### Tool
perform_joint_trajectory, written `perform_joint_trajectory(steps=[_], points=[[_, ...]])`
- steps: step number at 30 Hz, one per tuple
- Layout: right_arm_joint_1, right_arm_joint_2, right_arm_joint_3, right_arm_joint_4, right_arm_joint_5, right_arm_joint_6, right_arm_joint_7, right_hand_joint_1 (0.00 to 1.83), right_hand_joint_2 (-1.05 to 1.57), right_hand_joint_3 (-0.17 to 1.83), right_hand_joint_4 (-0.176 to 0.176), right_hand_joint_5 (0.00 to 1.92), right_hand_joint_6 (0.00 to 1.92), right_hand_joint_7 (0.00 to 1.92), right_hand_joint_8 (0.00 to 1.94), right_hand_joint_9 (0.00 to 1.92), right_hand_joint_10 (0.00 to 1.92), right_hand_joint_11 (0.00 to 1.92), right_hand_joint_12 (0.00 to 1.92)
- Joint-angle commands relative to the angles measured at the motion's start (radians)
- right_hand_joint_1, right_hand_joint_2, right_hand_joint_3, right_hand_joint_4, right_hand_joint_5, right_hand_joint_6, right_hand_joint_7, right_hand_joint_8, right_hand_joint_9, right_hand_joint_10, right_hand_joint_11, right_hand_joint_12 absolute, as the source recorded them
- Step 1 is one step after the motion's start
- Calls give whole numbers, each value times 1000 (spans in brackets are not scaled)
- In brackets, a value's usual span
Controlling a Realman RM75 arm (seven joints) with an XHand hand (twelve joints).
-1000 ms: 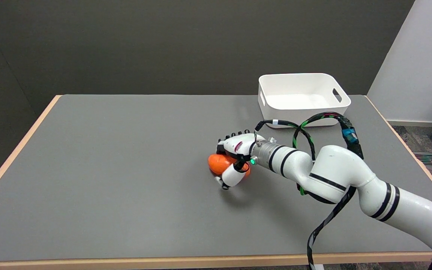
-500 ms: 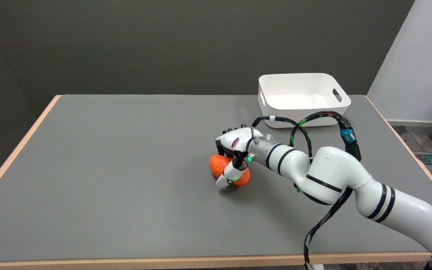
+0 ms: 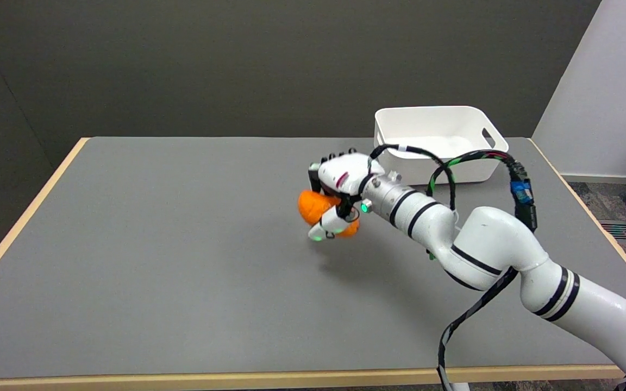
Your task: Pick up mango.
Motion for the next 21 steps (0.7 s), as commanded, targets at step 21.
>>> perform_joint_trajectory(steps=[21], points=[[388,-64,625,815,-207,-693,174,1172,1111,382,-176,641,1530,695,1570,907,1921,299,1921]])
